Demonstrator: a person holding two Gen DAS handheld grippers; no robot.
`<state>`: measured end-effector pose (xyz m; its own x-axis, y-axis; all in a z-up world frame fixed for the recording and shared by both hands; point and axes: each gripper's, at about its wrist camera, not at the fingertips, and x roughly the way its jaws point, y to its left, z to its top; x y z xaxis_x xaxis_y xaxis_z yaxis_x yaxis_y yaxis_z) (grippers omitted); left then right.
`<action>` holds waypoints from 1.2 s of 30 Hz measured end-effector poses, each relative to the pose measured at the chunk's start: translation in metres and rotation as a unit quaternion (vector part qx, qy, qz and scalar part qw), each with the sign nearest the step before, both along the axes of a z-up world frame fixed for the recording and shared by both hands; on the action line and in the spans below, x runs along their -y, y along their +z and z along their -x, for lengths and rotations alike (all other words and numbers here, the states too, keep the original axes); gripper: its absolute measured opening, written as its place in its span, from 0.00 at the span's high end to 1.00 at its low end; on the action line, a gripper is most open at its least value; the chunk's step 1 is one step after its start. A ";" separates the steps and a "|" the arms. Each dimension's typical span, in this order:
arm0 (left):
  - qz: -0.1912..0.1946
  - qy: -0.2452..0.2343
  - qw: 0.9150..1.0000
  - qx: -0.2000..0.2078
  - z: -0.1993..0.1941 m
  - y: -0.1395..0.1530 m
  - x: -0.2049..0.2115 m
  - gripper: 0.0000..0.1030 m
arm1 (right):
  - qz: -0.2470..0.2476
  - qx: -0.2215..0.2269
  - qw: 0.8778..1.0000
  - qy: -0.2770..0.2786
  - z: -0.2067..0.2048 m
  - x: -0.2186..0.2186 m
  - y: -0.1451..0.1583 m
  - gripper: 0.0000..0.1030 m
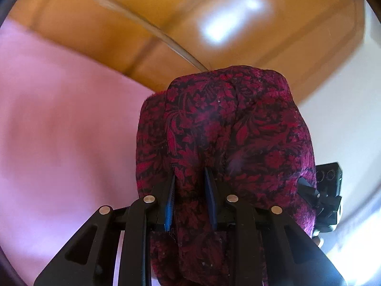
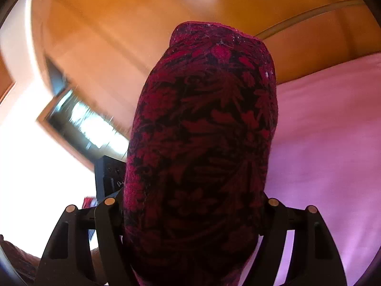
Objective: Fold small clothes
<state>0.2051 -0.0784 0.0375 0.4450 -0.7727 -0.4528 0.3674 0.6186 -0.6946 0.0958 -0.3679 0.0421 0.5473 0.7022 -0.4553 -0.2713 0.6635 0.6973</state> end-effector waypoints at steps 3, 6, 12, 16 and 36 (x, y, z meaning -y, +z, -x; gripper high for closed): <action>-0.039 -0.051 0.998 0.008 -0.024 0.007 0.072 0.78 | -0.009 -0.007 0.998 -0.067 0.012 0.066 -0.009 0.30; -0.103 -0.083 0.991 -0.004 -0.041 -0.004 0.134 0.78 | -0.020 -0.036 0.992 -0.120 0.024 0.116 -0.035 0.30; -0.174 -0.086 0.981 0.018 -0.024 -0.018 0.176 0.78 | -0.009 -0.103 0.976 -0.190 0.056 0.156 -0.095 0.12; -0.216 -0.065 0.973 0.056 -0.007 -0.004 0.182 0.78 | 0.085 -0.064 0.966 -0.237 0.080 0.152 -0.053 0.21; -0.243 0.006 0.968 0.070 0.021 -0.005 0.170 0.77 | 0.312 -0.047 0.925 -0.210 0.030 0.077 -0.025 0.34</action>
<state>0.1841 -0.2481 0.0327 0.5362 -0.4782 -0.6955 0.4269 0.8645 -0.2653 0.0661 -0.4453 0.0174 0.6499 0.0210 -0.7598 0.1452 0.9778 0.1512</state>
